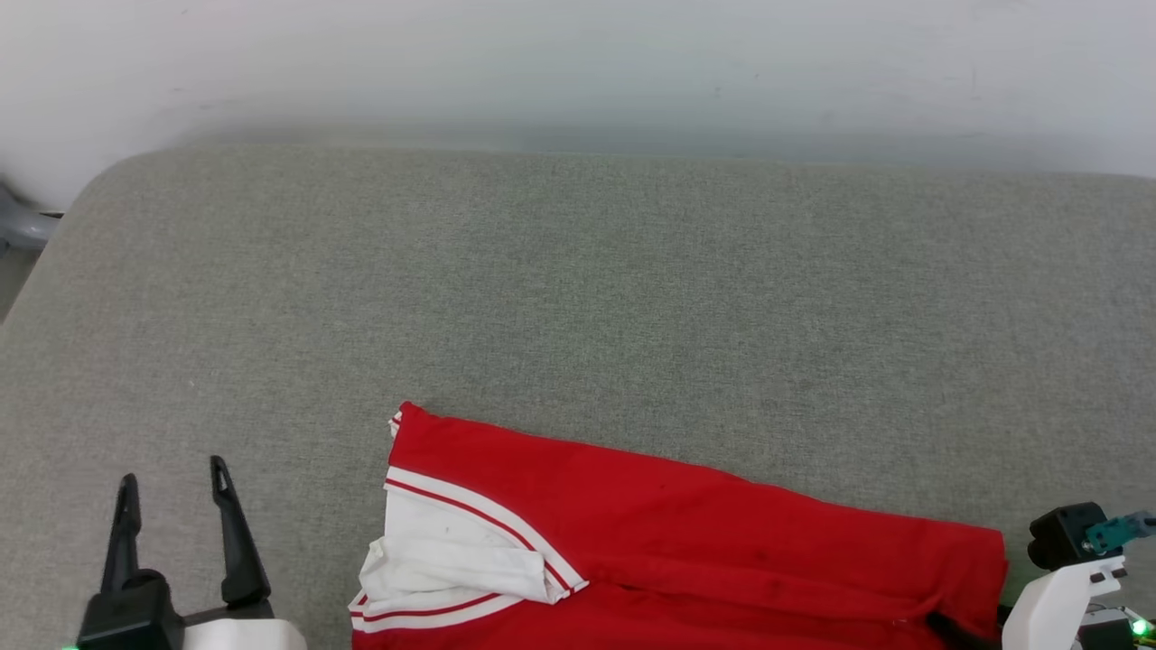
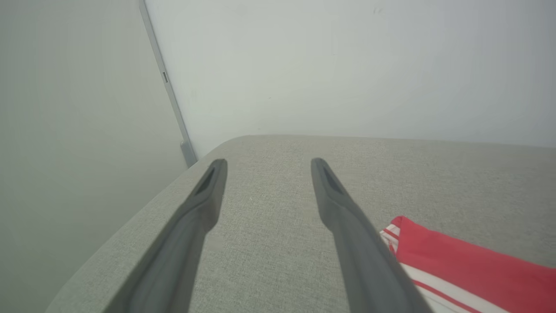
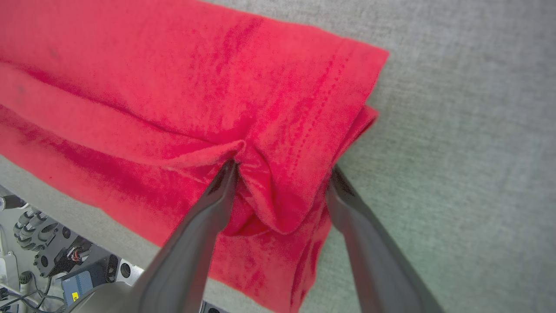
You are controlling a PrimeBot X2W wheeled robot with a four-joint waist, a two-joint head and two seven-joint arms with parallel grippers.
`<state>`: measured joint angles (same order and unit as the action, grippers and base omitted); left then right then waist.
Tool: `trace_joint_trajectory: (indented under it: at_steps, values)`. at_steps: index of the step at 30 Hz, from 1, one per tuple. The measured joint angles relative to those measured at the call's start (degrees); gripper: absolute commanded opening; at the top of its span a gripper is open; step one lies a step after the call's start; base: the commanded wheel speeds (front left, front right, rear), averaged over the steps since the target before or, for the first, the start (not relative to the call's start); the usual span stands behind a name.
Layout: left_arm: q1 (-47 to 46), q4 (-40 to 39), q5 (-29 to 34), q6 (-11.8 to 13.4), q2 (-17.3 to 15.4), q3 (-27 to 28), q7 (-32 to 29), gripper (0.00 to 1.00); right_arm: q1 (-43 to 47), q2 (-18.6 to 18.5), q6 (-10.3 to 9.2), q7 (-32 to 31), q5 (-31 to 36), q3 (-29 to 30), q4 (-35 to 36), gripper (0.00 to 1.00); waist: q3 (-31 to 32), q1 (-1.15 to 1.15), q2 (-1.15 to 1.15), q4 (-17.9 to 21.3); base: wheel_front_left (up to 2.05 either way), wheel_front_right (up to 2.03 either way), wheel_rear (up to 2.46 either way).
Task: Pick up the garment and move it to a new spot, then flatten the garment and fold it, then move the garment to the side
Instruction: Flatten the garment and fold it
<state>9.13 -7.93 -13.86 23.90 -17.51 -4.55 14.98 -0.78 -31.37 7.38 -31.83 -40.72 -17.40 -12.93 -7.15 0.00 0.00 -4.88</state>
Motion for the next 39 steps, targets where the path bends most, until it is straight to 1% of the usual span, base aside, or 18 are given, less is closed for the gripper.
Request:
trace_joint_trajectory:
  at_steps: [5, 6, 7, 11, 14, 17, 20, 23, 27, 30, 32, 34, 36, 39]
  values:
    - [0.0, 0.8, 3.8, -2.9, 3.2, 2.0, 0.0, 1.0, -0.8, -0.1, -0.3, 1.9, -0.3, -2.4, -1.7, 1.0, -0.1, 0.0, 0.0, -0.4, 0.0, 0.0, 0.0]
    - [0.0, 1.0, 4.3, -3.5, 3.7, 2.4, 0.0, 1.0, -1.0, -0.1, -0.29, 2.5, -0.5, -2.6, -2.1, 0.55, -0.1, -0.01, 0.0, -0.5, 0.0, 0.0, 0.0]
    - [0.0, 1.1, 4.7, -4.1, 4.1, 3.0, 0.0, 1.0, -1.2, -0.1, -0.24, 3.2, -0.5, -2.6, -2.6, 0.0, -0.1, -0.01, 0.0, -0.5, 0.0, 0.0, 0.0]
    - [0.0, 1.6, 6.3, -6.3, 5.5, 4.7, 0.0, 1.0, -2.0, 0.4, 0.18, 5.0, -1.5, -1.9, -4.0, 0.0, 0.3, 0.0, 0.0, -0.3, 0.0, 0.0, 0.0]
    - [0.0, 1.7, 7.3, -7.5, 6.2, 5.7, 0.0, 1.0, -2.5, -0.2, 0.29, 5.8, -2.3, -0.3, -4.8, 0.0, 0.6, 0.0, 0.0, -0.1, 0.0, 0.0, 0.0]
    - [0.0, 1.8, 8.0, -8.8, 7.0, 6.8, 0.0, 1.0, -3.7, -2.2, 0.25, 6.6, -2.5, 2.3, -5.9, 0.0, 1.0, 0.0, 0.0, 0.2, 0.0, 0.0, 0.0]
    - [0.0, 1.9, 8.8, -9.7, 7.8, 7.4, 0.0, 1.0, -3.8, -4.8, 0.18, 6.9, -1.7, 4.3, -7.1, 0.0, 1.3, 0.0, 0.0, 0.3, 0.0, 0.0, 0.0]
    - [0.1, 2.1, 9.4, -10.3, 8.4, 8.3, 0.0, 1.0, -4.0, -6.5, 0.18, 7.0, -1.4, 6.3, -8.9, 0.0, 1.4, 0.0, 0.0, 0.3, 0.0, 0.0, 0.0]
    - [0.1, 2.3, 10.3, -10.8, 9.2, 8.8, 0.0, 1.0, -4.9, -7.9, 0.18, 6.8, 0.2, 9.0, -12.8, 0.0, 1.7, 0.0, 0.0, 0.6, 0.0, 0.0, 0.0]
    - [0.1, 2.8, 10.6, -11.6, 9.4, 9.1, 0.0, 1.0, -5.4, -7.8, 0.16, 6.5, 0.3, 9.5, -13.6, 0.0, 2.0, 0.0, 0.0, 0.7, 0.0, 0.0, 0.0]
    - [0.2, 2.9, 10.8, -11.9, 9.5, 9.3, 0.0, 1.0, -5.4, -7.5, 0.15, 5.9, 0.0, 9.4, -12.9, 0.0, 2.2, 0.0, 0.0, 0.8, 0.0, 0.0, 0.0]
    - [0.3, 3.1, 11.2, -12.5, 9.6, 9.3, 0.0, 1.0, -5.2, -7.7, 0.15, 5.5, -0.1, 9.2, -10.7, 0.0, 2.6, 0.0, 0.0, 1.0, 0.0, 0.0, 0.0]
    - [0.6, 3.3, 11.4, -12.9, 9.7, 9.3, 0.0, 1.0, -4.4, -7.8, 0.13, 4.6, -1.0, 9.0, -7.3, 0.0, 3.0, 0.0, 0.0, 1.0, 0.0, 0.0, 0.0]
    - [1.1, 3.4, 11.7, -13.3, 10.0, 9.3, 0.0, 1.0, -2.3, -7.8, 0.13, 2.8, -2.7, 8.1, 0.6, 0.0, 3.5, 0.0, 0.0, 0.9, 0.0, 0.0, 0.0]
